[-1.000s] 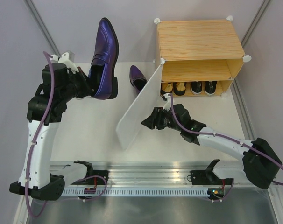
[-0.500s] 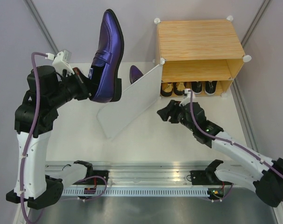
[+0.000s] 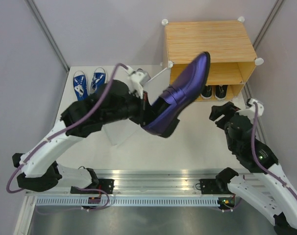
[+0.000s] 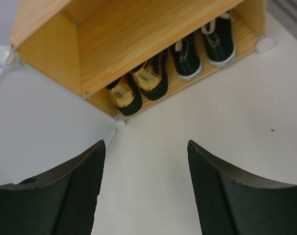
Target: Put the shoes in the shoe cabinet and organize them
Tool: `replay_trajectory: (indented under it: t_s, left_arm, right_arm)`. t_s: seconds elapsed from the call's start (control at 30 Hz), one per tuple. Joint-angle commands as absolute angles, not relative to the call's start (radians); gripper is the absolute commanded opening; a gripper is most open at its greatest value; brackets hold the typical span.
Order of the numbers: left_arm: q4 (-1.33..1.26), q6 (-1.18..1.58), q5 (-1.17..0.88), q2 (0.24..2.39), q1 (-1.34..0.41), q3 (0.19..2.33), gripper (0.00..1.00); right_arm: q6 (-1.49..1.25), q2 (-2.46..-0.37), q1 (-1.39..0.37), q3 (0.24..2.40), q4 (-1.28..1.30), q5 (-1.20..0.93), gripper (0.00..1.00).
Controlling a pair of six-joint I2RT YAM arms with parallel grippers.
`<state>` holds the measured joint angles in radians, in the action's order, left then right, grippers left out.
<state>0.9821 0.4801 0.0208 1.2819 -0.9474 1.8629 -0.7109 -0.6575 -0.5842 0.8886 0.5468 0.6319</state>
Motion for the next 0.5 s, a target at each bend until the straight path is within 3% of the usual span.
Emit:
replay_trajectory:
  t_s: [0.0,0.23,0.47]
  left_arm:
    - [0.758,0.524,0.137,1.267,-1.113,1.740,0.02]
    - [0.511,0.689,0.074,1.380,-1.183,1.367,0.02]
    - [0.420,0.863,0.250,1.503,-1.175,1.292,0.02]
  right_arm:
    - [-0.718,-0.536,-0.583,0.989,0.721,0.862,0.72]
    - [-0.692,-0.459,-0.581,1.028,0.795,0.925,0.73]
    - [-0.687,-0.495,-0.581,0.939,0.775,0.900,0.77]
